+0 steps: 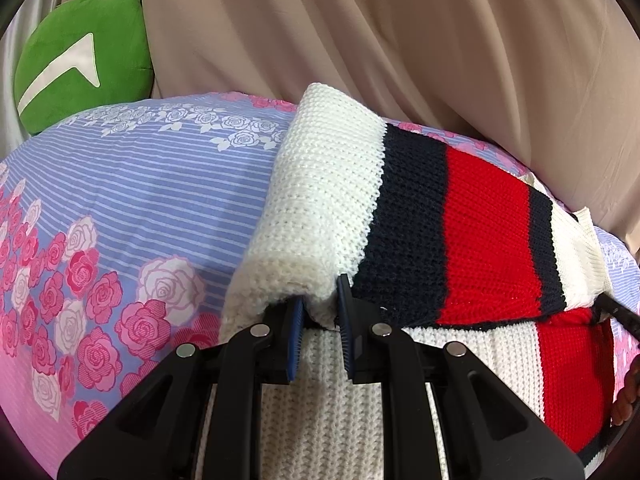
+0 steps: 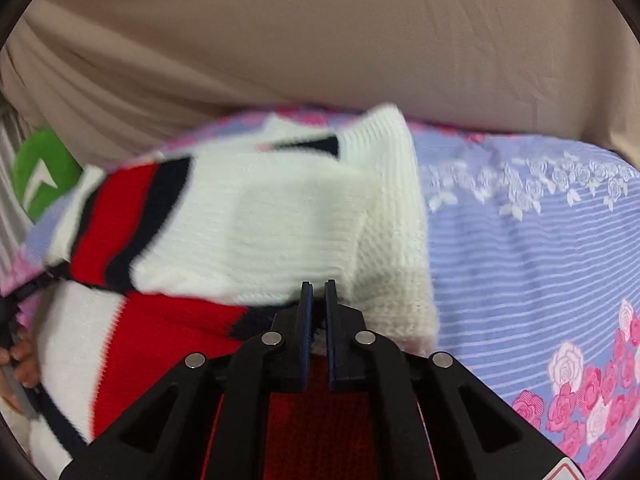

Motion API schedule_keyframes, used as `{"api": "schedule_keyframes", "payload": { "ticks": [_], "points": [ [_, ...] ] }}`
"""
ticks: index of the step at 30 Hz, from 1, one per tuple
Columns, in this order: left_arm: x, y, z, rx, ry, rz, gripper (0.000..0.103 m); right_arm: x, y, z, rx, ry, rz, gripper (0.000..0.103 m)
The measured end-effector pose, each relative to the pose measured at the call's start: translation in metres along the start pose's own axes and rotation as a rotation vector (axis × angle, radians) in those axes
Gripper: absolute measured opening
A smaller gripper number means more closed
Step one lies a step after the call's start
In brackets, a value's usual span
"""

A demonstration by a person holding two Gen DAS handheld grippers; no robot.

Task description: Fold small clothes

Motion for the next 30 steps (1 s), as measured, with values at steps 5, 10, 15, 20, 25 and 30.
{"api": "schedule_keyframes", "payload": {
  "ticks": [5,10,15,20,25,30],
  "points": [
    [0.000,0.000,0.000,0.002,0.001,-0.003,0.016,0.005,-0.014,-0.017,-0.033,-0.012,0.052,0.008],
    [0.001,0.002,-0.003,0.056,0.004,-0.020,0.025,0.030,0.005,-0.065,-0.037,-0.039,0.051,0.022],
    [0.017,0.010,-0.032,0.046,-0.014,0.013,0.040,0.082,0.003,-0.118,-0.039,-0.056,0.079,0.036],
    [0.054,0.033,-0.084,0.078,0.065,0.024,0.058,0.150,-0.011,-0.162,-0.050,-0.039,0.167,0.046],
    [0.104,0.069,-0.138,0.119,0.154,-0.003,0.069,0.222,-0.007,-0.192,-0.106,0.003,0.223,0.057],
    [0.157,0.091,-0.175,0.217,0.238,-0.082,0.073,0.266,0.021,-0.205,-0.228,0.009,0.268,0.058]
  ]
}}
Point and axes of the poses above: each gripper's, at about its wrist camera, not at the fingertips, and z roughly the way its jaws point, y to its left, x to its underside, the point moved 2 cm from there along z, roughly the way its jaws point, and after that the axes turned 11 degrees about -z, right-handed, at the moved point
